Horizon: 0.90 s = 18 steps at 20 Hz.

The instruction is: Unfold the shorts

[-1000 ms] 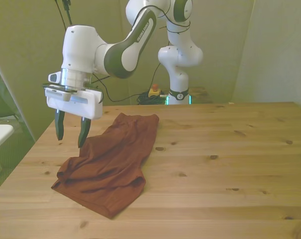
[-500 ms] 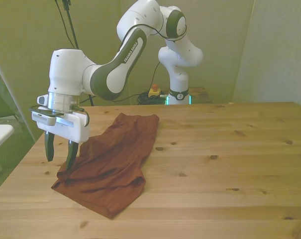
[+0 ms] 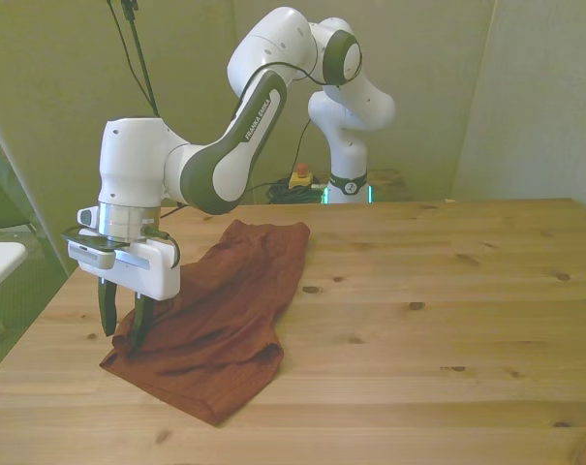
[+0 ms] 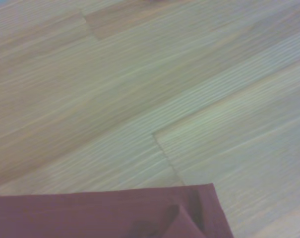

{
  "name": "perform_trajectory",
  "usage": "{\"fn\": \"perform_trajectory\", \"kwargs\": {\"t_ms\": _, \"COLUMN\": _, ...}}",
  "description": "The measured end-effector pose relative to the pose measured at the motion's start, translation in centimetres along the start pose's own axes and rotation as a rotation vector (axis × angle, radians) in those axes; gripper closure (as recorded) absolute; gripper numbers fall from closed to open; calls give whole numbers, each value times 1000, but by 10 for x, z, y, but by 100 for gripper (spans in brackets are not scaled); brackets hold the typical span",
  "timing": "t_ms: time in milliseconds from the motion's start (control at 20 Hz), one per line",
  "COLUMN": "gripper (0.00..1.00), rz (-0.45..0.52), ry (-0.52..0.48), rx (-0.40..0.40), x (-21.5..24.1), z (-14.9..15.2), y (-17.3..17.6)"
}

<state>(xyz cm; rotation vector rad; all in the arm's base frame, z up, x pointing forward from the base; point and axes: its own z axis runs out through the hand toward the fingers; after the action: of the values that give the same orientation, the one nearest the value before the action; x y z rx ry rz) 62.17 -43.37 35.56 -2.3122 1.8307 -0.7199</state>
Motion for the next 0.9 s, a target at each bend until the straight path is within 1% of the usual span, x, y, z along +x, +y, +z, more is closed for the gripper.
{"fn": "perform_trajectory", "kwargs": {"t_ms": 400, "gripper": 100, "rz": -2, "ry": -17, "rx": -5, "x": -2, "z": 0, "y": -1}}
{"fn": "perform_trajectory", "kwargs": {"t_ms": 600, "gripper": 100, "rz": -7, "ry": -23, "rx": 5, "x": -3, "z": -7, "y": -8}}
{"fn": "perform_trajectory", "kwargs": {"t_ms": 700, "gripper": 100, "rz": -14, "ry": -35, "rx": 20, "x": -5, "z": -19, "y": -17}}
{"fn": "perform_trajectory", "kwargs": {"t_ms": 900, "gripper": 100, "rz": -51, "ry": -59, "rx": 62, "x": -19, "z": -59, "y": -44}}
